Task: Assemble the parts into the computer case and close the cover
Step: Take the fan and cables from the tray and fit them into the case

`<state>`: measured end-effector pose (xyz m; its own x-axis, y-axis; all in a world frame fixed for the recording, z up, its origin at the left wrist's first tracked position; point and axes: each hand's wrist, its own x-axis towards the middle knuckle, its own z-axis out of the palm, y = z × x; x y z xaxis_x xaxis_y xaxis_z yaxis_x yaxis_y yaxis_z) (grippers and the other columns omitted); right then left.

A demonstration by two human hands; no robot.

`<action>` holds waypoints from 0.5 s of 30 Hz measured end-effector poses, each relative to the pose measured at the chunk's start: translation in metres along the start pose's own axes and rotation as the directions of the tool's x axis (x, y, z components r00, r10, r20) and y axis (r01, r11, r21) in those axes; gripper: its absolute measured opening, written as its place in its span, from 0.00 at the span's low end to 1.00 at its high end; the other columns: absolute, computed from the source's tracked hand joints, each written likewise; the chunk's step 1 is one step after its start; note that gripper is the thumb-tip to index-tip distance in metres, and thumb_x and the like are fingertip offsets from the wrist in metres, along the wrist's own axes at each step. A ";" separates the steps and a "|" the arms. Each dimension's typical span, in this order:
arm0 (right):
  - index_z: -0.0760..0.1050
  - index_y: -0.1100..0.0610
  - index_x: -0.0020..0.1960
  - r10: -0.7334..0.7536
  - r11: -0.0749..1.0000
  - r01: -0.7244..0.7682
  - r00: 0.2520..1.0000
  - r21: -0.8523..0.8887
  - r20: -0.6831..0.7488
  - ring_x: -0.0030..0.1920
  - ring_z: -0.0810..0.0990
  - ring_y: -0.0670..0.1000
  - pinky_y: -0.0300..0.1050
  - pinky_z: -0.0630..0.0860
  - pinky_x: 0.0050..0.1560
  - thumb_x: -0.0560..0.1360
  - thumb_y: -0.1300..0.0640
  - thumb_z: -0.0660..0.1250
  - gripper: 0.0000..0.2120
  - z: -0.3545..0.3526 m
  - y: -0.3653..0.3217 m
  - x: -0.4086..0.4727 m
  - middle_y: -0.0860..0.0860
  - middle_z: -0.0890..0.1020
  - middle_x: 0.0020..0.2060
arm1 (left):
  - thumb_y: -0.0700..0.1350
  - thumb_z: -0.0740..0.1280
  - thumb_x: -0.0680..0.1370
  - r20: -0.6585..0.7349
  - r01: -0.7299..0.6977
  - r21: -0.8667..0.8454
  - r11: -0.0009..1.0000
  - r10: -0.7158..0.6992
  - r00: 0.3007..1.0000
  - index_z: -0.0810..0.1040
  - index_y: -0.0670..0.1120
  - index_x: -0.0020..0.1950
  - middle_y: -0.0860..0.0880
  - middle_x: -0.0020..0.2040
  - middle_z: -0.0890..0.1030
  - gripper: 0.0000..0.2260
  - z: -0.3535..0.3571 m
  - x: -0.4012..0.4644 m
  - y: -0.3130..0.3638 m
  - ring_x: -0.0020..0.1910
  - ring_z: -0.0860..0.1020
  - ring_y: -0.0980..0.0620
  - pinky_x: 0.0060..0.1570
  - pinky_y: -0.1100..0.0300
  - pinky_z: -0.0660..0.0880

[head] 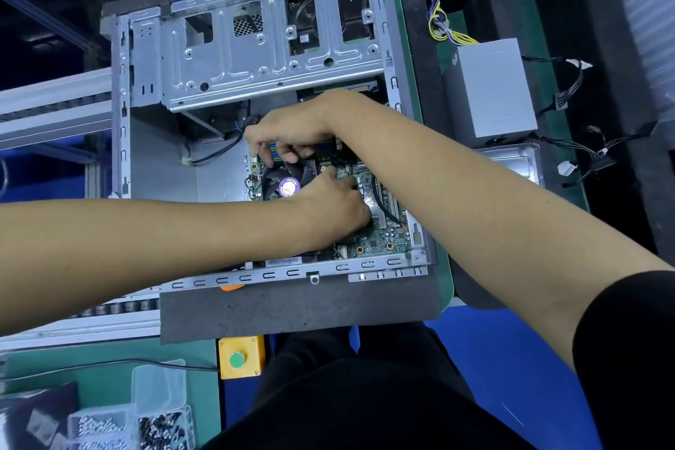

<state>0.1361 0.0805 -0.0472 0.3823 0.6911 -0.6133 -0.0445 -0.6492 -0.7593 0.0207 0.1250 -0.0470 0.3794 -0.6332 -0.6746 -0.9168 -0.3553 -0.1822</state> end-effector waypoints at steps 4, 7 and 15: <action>0.76 0.55 0.46 0.002 1.000 -0.002 1.000 0.002 -0.007 0.25 0.63 0.51 0.45 0.63 0.33 0.82 0.44 0.57 0.17 0.000 -0.001 -0.001 0.52 0.73 0.29 | 0.38 0.64 0.79 -0.054 -0.014 -0.035 0.999 0.012 0.998 0.77 0.46 0.58 0.46 0.56 0.82 0.09 0.008 0.001 -0.005 0.63 0.75 0.43 0.58 0.50 0.72; 0.75 0.55 0.45 -0.005 1.000 0.005 1.000 0.012 -0.008 0.25 0.63 0.51 0.46 0.63 0.35 0.82 0.45 0.57 0.17 0.001 -0.001 -0.003 0.53 0.72 0.29 | 0.38 0.63 0.80 -0.092 -0.031 -0.087 0.996 0.023 0.996 0.77 0.46 0.58 0.49 0.57 0.81 0.09 0.017 0.002 -0.007 0.65 0.72 0.45 0.57 0.50 0.75; 0.76 0.57 0.47 0.012 1.000 -0.012 1.000 -0.004 -0.016 0.24 0.64 0.51 0.45 0.63 0.34 0.82 0.44 0.57 0.18 0.001 -0.001 -0.002 0.52 0.73 0.29 | 0.34 0.62 0.78 -0.119 -0.060 -0.187 0.980 0.038 0.992 0.76 0.43 0.59 0.45 0.57 0.80 0.11 0.013 0.002 -0.017 0.63 0.73 0.45 0.46 0.55 0.74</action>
<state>0.1344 0.0806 -0.0454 0.3963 0.6780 -0.6190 -0.0456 -0.6589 -0.7509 0.0352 0.1388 -0.0549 0.3566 -0.7237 -0.5908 -0.8984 -0.4392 -0.0043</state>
